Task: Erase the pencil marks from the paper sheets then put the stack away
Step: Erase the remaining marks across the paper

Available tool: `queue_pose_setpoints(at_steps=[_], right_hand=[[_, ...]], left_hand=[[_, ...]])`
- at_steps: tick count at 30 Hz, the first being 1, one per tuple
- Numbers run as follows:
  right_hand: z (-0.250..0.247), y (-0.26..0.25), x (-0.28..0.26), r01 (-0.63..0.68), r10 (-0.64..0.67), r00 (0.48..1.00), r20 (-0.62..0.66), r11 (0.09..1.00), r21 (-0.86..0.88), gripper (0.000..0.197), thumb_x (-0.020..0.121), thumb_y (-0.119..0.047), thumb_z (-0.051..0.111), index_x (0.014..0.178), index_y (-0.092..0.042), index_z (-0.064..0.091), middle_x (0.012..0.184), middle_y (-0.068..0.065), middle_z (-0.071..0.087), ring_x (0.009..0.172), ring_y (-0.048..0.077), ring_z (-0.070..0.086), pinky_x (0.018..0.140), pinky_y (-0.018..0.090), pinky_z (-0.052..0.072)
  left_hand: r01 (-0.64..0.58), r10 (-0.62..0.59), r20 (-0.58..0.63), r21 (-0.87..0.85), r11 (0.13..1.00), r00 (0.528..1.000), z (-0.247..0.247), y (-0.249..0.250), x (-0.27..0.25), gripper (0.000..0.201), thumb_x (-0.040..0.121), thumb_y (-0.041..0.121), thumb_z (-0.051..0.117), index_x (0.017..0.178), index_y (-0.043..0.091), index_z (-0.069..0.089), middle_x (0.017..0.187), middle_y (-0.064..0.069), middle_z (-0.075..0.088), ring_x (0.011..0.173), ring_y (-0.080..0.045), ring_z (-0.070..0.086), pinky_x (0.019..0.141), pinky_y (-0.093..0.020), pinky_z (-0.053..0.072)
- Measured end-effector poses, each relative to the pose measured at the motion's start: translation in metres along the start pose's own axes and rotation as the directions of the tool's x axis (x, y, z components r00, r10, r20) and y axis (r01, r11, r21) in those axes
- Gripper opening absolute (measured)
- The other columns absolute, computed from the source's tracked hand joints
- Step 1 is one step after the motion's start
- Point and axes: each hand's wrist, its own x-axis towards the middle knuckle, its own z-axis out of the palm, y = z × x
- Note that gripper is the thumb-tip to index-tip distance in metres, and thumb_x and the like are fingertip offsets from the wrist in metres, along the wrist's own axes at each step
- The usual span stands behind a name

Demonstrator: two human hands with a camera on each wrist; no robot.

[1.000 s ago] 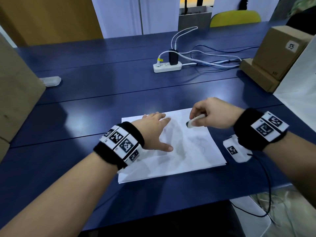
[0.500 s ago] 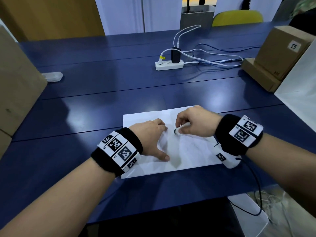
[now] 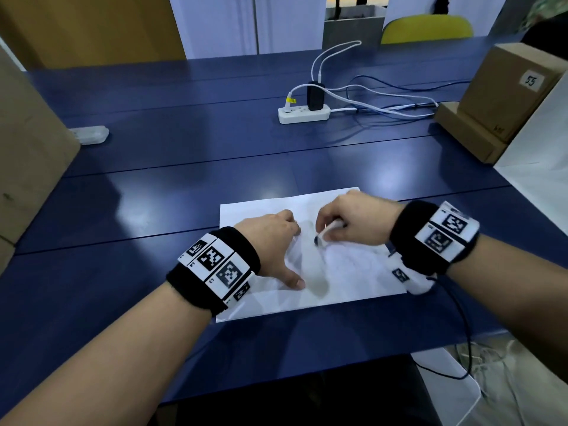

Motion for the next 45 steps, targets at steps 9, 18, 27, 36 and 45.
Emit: queue_pose_setpoints(at_steps=[9,18,27,36,45], right_hand=[[0.002,-0.011,-0.013,0.085,-0.081,0.984,0.159,0.996,-0.017,0.016,0.086,-0.029,0.069,0.102,-0.029,0.073,0.086,-0.014,0.07,0.078,-0.001,0.057,0.078,0.022,0.049],[0.006,-0.018,-0.023,0.132,-0.134,0.972,0.195,0.991,0.022,0.015,0.086,-0.026,0.067,0.099,-0.026,0.073,0.086,-0.012,0.074,0.076,0.001,0.058,0.075,0.02,0.049],[0.005,-0.009,-0.01,0.073,-0.071,0.994,0.081,0.997,-0.015,0.015,0.086,-0.029,0.069,0.099,-0.027,0.073,0.09,-0.012,0.074,0.077,-0.001,0.057,0.083,0.025,0.051],[0.001,-0.002,0.005,-0.033,0.031,0.997,-0.064,0.999,-0.034,0.017,0.085,-0.032,0.065,0.099,-0.027,0.074,0.091,-0.009,0.073,0.088,0.014,0.062,0.086,0.036,0.054],[0.002,-0.005,-0.001,0.034,-0.033,0.998,0.059,0.999,-0.015,0.013,0.085,-0.03,0.071,0.097,-0.028,0.075,0.084,-0.012,0.072,0.079,-0.001,0.058,0.079,0.02,0.051]], left_hand=[[0.001,0.0,-0.003,0.014,1.0,1.0,0.0,0.0,-0.001,0.105,0.054,0.082,0.069,0.139,0.023,0.046,0.132,0.01,0.042,0.115,-0.015,0.053,0.085,-0.042,0.054],[0.002,-0.002,-0.005,0.023,1.0,1.0,0.0,0.0,-0.001,0.105,0.055,0.082,0.069,0.14,0.024,0.045,0.132,0.011,0.042,0.115,-0.014,0.053,0.083,-0.038,0.054],[0.001,-0.001,-0.004,0.029,1.0,1.0,0.0,0.0,0.0,0.104,0.055,0.081,0.07,0.138,0.024,0.046,0.132,0.01,0.042,0.115,-0.015,0.053,0.082,-0.038,0.053],[0.004,-0.004,0.003,0.035,0.999,1.0,0.0,0.001,0.0,0.107,0.055,0.08,0.071,0.142,0.024,0.043,0.134,0.01,0.041,0.117,-0.016,0.052,0.084,-0.041,0.054],[0.009,-0.009,0.006,0.038,0.999,1.0,-0.001,0.002,0.001,0.105,0.055,0.081,0.071,0.139,0.023,0.046,0.129,0.009,0.042,0.113,-0.015,0.052,0.083,-0.041,0.053]])
